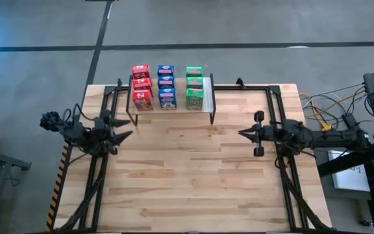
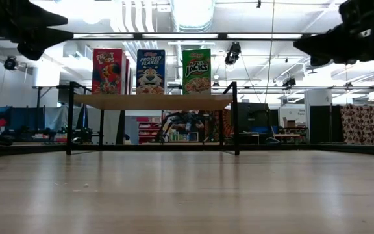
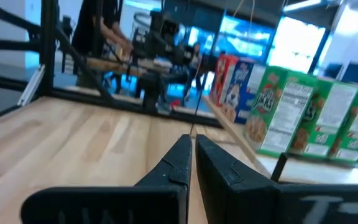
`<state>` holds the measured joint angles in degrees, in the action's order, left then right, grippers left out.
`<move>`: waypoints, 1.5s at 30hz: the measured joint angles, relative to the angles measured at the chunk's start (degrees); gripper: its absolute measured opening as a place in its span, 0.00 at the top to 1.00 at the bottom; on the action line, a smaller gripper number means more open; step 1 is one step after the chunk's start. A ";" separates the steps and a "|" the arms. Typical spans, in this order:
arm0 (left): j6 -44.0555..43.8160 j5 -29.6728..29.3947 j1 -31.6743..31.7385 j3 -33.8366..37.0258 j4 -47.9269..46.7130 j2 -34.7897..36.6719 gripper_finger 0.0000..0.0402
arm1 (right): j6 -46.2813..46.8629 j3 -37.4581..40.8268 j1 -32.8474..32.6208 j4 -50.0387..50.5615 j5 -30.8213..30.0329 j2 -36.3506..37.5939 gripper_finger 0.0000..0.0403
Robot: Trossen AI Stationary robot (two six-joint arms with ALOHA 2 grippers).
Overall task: Stack cereal on shelf
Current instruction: Return to Home Position
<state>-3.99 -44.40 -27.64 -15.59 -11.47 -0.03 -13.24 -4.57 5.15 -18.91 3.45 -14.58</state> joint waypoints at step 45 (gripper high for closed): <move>-5.57 -0.02 -0.02 2.68 -0.56 -0.46 0.46 | 7.10 3.95 0.02 6.47 5.53 12.30 0.97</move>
<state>-9.56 -44.42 -27.66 -12.91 -12.03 -0.49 -6.14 -0.62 5.17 -12.43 8.98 -2.28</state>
